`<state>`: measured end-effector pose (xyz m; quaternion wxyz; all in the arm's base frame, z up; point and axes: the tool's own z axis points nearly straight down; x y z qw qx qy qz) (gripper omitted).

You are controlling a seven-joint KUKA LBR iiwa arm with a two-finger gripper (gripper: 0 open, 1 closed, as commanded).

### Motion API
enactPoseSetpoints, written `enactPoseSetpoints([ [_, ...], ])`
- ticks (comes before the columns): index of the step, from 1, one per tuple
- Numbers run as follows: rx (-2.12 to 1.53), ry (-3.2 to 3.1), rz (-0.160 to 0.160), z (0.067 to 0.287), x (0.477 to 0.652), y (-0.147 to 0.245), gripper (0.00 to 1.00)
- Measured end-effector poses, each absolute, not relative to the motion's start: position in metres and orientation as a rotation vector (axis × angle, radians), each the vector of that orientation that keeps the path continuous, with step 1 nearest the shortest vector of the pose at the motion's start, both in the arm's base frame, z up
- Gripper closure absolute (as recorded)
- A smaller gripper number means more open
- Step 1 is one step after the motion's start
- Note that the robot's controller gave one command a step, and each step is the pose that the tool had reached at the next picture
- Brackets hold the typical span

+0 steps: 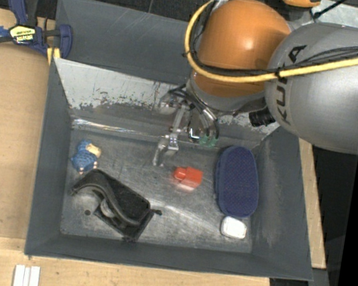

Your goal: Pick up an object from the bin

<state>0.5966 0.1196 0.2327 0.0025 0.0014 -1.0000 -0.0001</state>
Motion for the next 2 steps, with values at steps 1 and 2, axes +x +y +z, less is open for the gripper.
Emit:
enactPoseSetpoints([
  [1,0.215,-3.135,-0.007,0.1208,0.5894,0.2312,0.00],
  [2,0.201,-3.139,-0.002,0.1233,0.5913,0.2261,1.00],
])
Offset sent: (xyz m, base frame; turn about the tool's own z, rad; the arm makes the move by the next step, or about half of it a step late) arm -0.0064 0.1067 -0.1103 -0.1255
